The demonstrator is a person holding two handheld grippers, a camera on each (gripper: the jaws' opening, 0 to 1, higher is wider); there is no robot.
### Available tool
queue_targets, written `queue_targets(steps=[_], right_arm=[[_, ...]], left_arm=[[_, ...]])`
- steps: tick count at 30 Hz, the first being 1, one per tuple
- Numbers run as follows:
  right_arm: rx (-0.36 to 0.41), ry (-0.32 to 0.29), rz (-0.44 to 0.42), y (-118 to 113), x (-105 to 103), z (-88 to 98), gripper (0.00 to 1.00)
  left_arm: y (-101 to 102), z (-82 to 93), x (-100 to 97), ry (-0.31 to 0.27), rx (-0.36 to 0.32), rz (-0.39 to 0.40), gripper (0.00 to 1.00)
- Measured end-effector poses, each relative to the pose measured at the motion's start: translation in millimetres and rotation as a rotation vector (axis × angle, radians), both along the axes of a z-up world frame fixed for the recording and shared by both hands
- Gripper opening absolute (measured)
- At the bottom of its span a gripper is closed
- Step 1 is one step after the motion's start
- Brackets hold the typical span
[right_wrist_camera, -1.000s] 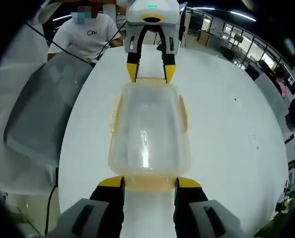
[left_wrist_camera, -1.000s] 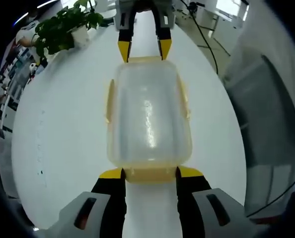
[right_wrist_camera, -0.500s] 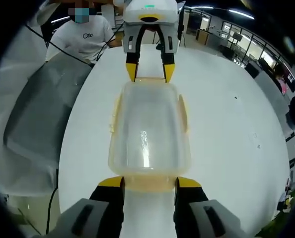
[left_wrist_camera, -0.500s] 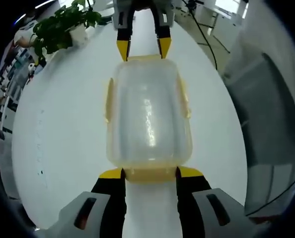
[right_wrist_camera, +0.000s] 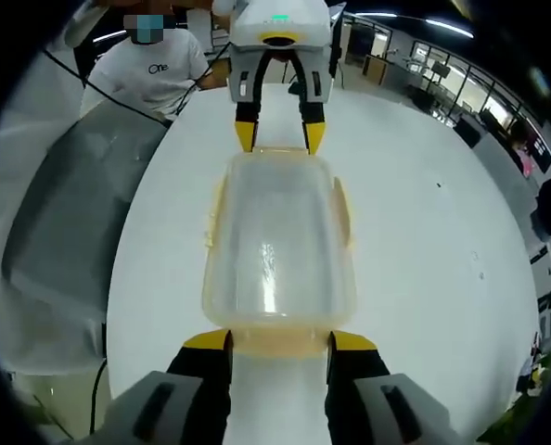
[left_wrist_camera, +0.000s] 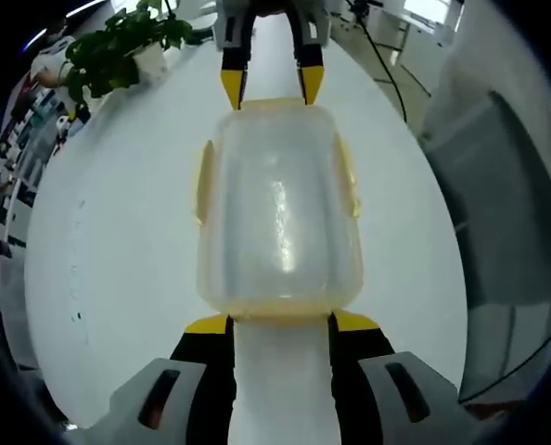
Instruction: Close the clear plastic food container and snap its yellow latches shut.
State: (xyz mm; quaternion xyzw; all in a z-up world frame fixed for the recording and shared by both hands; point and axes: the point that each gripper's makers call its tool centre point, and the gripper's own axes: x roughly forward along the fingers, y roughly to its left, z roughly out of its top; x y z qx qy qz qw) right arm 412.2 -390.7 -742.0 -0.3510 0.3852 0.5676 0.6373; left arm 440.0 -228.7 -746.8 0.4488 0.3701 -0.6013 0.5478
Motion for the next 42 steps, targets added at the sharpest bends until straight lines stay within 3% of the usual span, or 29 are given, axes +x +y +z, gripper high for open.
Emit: queue_targets(steps=[7,9,13,15,17,18,20,22,25,27,29,31,34,36,40,42], right_arm=[[0.016,-0.003,-0.032,-4,-3,8.8,0.47],[0.046,0.026,-0.073,-7,-6,13.8,0.41],[0.094,0.063,-0.205,-15,-6,19.3,0.43],[0.118,0.062,-0.292,-19,-2,21.4,0.37],[0.154,0.084,-0.391,-19,-1,23.3,0.37],[0.186,0.122,-0.450,-16,-4,24.6,0.38],[0.227,0.200,-0.507,-9,-13,25.8,0.39],[0.259,0.191,-0.551,-4,-11,28.8,0.34],[0.288,0.186,-0.752,-5,2,32.0,0.30],[0.306,0.209,-0.844,-3,6,32.2,0.27],[0.328,0.236,-0.920,1,7,31.6,0.22],[0.311,0.245,-0.981,3,4,25.6,0.23],[0.254,0.199,-1.007,0,6,17.8,0.27],[0.256,0.178,-1.038,-1,11,18.9,0.27],[0.253,0.216,-1.078,8,13,17.1,0.28],[0.226,0.197,-1.059,9,14,13.3,0.29]], left_arm=[[12,3.2,1.4,-0.006,-0.009,0.040,0.33],[16,7.4,1.8,0.000,-0.039,0.077,0.33],[24,15.1,1.3,0.030,-0.091,0.177,0.38],[24,19.9,1.9,0.045,-0.134,0.240,0.37],[18,24.4,1.9,0.087,-0.193,0.321,0.38],[16,26.1,2.4,0.118,-0.220,0.390,0.39],[11,29.6,4.6,0.131,-0.259,0.451,0.41],[0,36.0,4.0,0.191,-0.328,0.556,0.42],[-14,44.1,-0.1,0.310,-0.420,0.721,0.45],[-15,43.2,-2.0,0.341,-0.425,0.830,0.47],[-13,38.7,-0.9,0.343,-0.427,0.924,0.49],[-7,32.3,2.3,0.309,-0.411,0.980,0.48],[-4,22.8,2.1,0.291,-0.395,1.055,0.49],[-4,22.2,5.6,0.290,-0.418,1.113,0.50],[-6,22.3,8.2,0.282,-0.434,1.136,0.44],[-3,15.9,10.3,0.228,-0.414,1.166,0.46]])
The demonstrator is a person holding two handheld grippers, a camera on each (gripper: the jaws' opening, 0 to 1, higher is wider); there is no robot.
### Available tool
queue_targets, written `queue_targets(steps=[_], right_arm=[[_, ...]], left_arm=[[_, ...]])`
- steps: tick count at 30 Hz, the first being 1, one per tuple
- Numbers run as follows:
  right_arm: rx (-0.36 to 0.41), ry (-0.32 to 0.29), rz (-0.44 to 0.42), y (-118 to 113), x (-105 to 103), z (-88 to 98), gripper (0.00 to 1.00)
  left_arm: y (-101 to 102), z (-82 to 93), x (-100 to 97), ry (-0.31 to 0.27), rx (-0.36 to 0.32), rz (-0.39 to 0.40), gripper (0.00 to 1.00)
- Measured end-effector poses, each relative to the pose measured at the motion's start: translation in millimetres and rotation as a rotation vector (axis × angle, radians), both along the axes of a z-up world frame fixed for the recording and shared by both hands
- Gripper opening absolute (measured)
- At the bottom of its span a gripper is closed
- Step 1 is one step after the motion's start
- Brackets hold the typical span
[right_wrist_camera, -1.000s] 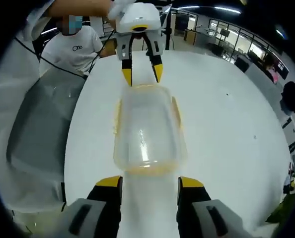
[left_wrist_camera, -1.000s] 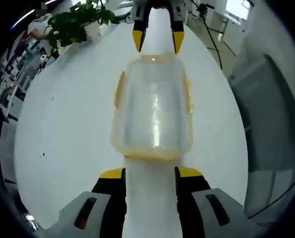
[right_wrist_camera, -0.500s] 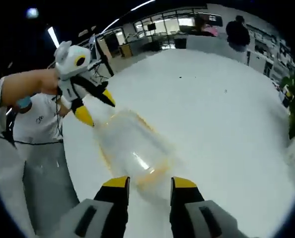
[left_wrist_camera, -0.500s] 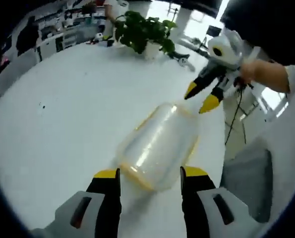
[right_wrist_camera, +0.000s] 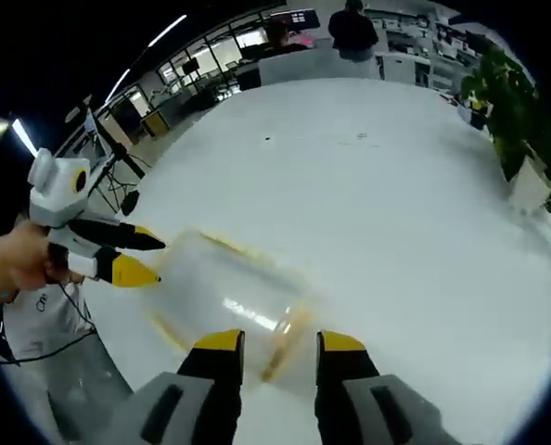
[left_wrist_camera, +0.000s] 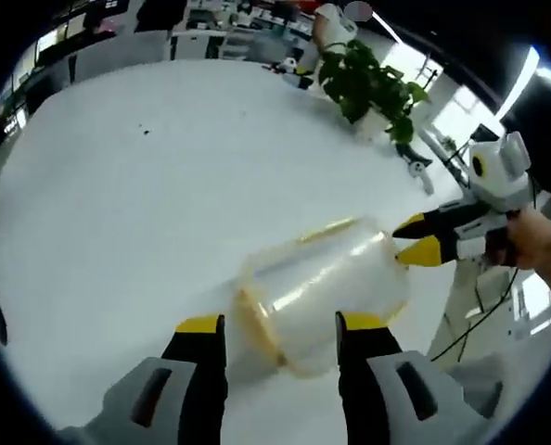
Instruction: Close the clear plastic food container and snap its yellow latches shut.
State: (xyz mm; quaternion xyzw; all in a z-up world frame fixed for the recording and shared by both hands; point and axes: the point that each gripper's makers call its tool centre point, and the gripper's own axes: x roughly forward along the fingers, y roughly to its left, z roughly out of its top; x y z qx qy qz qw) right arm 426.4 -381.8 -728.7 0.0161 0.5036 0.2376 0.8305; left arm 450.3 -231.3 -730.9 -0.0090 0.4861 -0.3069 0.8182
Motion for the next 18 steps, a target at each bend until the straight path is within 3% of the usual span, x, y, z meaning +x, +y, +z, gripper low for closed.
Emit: queue_targets(steps=[3,5,11,12,14,18], right_arm=[[-0.001,0.015,0.012,5.4,-1.5,-3.3,0.26],[-0.006,0.009,0.017,5.9,-0.7,-2.9,0.27],[-0.018,0.006,0.034,6.6,0.0,-3.0,0.27],[-0.052,-0.001,0.089,4.9,-1.8,-5.2,0.27],[-0.028,0.001,0.038,7.4,-0.6,-4.8,0.27],[-0.048,-0.010,0.051,7.9,-0.7,-4.6,0.27]], left_arm=[[-2.8,-4.2,-2.8,0.000,0.005,-0.006,0.46],[-8.7,-1.5,-5.4,0.004,-0.027,-0.016,0.39],[-8.4,-2.9,-3.7,-0.003,-0.010,-0.015,0.36],[-9.2,-3.2,-3.4,-0.005,-0.009,-0.025,0.36],[-8.6,-3.9,-3.2,0.002,-0.008,-0.016,0.35],[-8.5,-4.7,-3.9,-0.004,-0.013,-0.012,0.35]])
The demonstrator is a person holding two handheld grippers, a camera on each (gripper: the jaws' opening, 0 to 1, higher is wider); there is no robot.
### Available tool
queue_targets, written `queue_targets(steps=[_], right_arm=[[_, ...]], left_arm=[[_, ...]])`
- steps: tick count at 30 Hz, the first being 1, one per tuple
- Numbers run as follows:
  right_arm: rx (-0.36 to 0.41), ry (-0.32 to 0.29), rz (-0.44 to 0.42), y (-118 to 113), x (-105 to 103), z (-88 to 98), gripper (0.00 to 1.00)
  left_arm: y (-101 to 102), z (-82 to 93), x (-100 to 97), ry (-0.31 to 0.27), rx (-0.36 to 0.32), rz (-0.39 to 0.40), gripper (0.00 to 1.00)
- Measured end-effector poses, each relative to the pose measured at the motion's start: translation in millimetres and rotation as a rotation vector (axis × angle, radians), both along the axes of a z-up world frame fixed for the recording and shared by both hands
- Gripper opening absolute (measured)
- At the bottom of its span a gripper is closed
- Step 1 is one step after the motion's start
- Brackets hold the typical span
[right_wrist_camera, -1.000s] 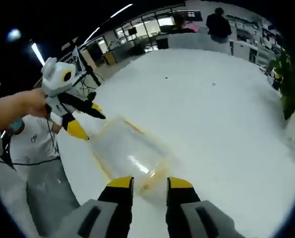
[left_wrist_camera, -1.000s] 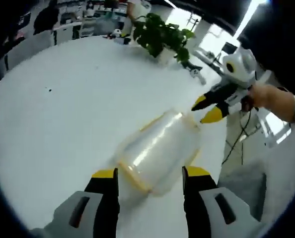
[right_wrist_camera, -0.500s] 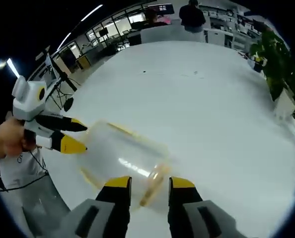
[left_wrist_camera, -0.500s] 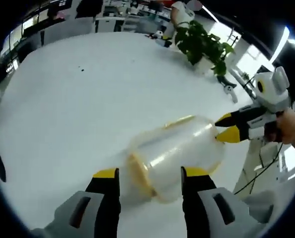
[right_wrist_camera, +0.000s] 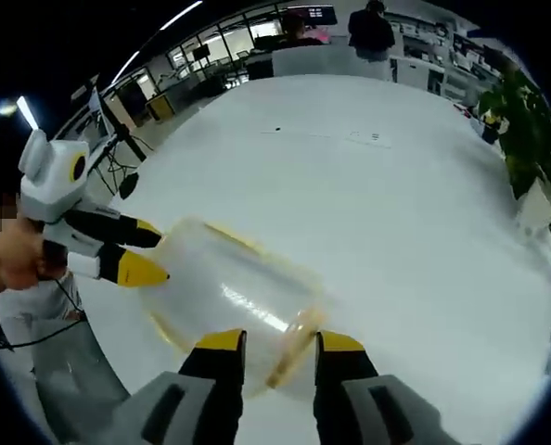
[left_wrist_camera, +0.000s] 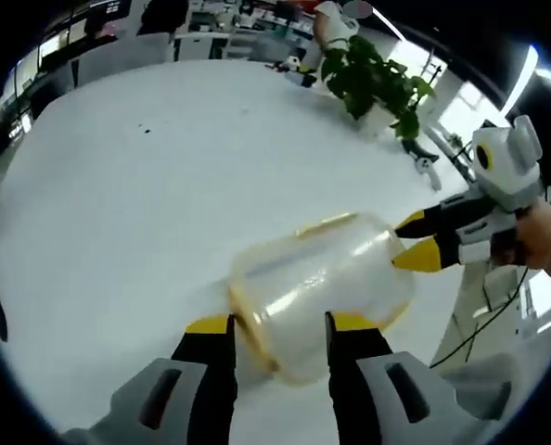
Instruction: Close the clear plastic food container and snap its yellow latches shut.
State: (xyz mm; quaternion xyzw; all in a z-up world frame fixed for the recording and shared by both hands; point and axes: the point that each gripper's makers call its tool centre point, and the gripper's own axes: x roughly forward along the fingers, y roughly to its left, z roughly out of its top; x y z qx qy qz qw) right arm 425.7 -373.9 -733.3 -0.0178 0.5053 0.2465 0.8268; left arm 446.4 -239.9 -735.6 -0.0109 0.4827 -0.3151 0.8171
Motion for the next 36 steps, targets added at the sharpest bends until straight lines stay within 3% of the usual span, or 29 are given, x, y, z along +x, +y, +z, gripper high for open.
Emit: queue_targets(steps=[5,7,10,11,13,15,17,18,19,20,21,22,24,31,33,36], right_arm=[[-0.015,-0.003,-0.008,1,-1,-0.3,0.26],[-0.030,-0.006,-0.005,3,-1,-0.6,0.25],[-0.037,-0.011,0.003,3,-1,-1.0,0.24],[-0.021,0.012,-0.045,2,-3,-2.8,0.24],[-0.022,-0.005,-0.016,3,-2,-3.9,0.23],[-0.018,0.022,-0.038,4,-2,-3.7,0.23],[-0.014,0.033,-0.035,3,0,-4.4,0.22],[0.043,0.093,-0.063,8,-5,-7.7,0.21],[0.060,0.091,-0.068,6,-2,-11.8,0.21],[0.178,0.127,-0.191,7,2,-18.1,0.21],[0.211,0.149,-0.214,3,-2,-12.2,0.21],[0.132,0.074,-0.107,2,0,-14.1,0.21],[0.148,0.087,-0.148,2,-1,-12.3,0.22],[0.156,0.108,-0.157,3,-1,-6.5,0.25],[0.106,0.050,-0.081,3,1,-3.4,0.26],[0.065,0.030,-0.016,4,0,-3.1,0.28]], left_arm=[[1,-3.8,-2.0,0.047,-0.093,0.071,0.34],[1,-3.8,-2.3,0.025,-0.067,0.035,0.33],[0,-5.1,-1.6,0.040,-0.097,0.090,0.29],[-6,1.5,-2.9,0.074,-0.159,0.142,0.29],[-4,8.1,-2.4,0.018,-0.102,0.069,0.28],[-5,1.7,-3.4,0.056,-0.126,0.108,0.28],[-4,-1.6,-3.4,0.049,-0.118,0.098,0.27],[-2,-4.6,-3.8,0.062,-0.101,0.084,0.27],[-2,-5.7,-1.8,0.065,-0.106,0.095,0.28],[-2,-5.1,-0.8,0.057,-0.102,0.118,0.28],[-2,-5.3,-1.9,0.051,-0.099,0.107,0.28],[-2,-4.9,-2.2,0.046,-0.104,0.102,0.28],[-1,-5.1,-2.2,0.045,-0.116,0.102,0.29],[0,-3.8,-1.7,0.030,-0.131,0.088,0.31],[1,-3.8,-0.4,0.020,-0.139,0.090,0.32],[0,-2.6,-1.7,-0.016,-0.161,0.084,0.33]])
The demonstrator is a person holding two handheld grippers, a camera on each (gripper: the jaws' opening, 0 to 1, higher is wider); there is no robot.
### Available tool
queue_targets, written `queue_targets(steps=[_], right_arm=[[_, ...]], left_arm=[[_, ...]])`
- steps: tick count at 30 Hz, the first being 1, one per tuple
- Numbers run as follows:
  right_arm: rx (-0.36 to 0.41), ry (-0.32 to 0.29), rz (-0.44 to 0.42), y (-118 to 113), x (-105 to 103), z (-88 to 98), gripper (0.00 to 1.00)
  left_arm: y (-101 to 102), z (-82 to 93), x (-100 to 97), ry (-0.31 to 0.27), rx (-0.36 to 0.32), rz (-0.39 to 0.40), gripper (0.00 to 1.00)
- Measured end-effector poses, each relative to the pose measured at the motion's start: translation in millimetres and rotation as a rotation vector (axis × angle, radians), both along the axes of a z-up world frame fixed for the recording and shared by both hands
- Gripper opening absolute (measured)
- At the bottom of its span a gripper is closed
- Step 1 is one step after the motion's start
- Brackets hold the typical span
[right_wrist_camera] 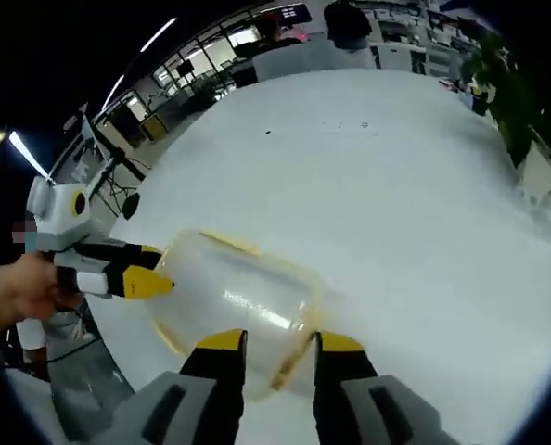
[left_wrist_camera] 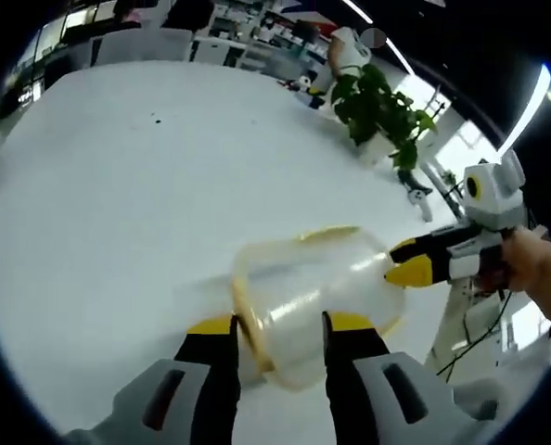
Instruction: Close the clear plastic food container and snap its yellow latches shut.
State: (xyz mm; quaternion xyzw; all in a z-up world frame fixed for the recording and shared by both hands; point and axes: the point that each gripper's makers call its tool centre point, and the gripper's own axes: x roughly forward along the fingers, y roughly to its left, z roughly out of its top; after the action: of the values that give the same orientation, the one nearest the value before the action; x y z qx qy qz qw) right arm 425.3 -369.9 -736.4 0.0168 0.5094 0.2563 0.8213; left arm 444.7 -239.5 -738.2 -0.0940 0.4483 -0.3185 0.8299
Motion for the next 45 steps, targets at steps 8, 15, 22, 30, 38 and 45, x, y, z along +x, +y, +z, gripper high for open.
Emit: queue_targets(steps=[8,15,22,30,38,45], right_arm=[[0.017,-0.025,-0.001,-8,-1,10.7,0.30],[-0.023,-0.122,0.121,-15,2,25.9,0.30],[-0.008,-0.280,0.389,9,3,47.9,0.18],[0.038,-0.295,0.439,24,10,49.5,0.11],[-0.012,-0.349,0.584,50,10,47.0,0.01],[-0.038,-0.333,0.617,62,19,35.2,0.00]], left_arm=[[6,10.5,2.9,-0.075,0.020,-0.081,0.27],[12,24.8,5.2,-0.197,0.105,-0.236,0.34],[-4,43.1,-1.5,-0.343,0.132,-0.495,0.36],[-28,52.7,-5.6,-0.392,0.106,-0.608,0.29],[-49,42.5,-9.9,-0.411,0.127,-0.674,0.24],[-58,28.4,-20.9,-0.457,0.186,-0.765,0.25]])
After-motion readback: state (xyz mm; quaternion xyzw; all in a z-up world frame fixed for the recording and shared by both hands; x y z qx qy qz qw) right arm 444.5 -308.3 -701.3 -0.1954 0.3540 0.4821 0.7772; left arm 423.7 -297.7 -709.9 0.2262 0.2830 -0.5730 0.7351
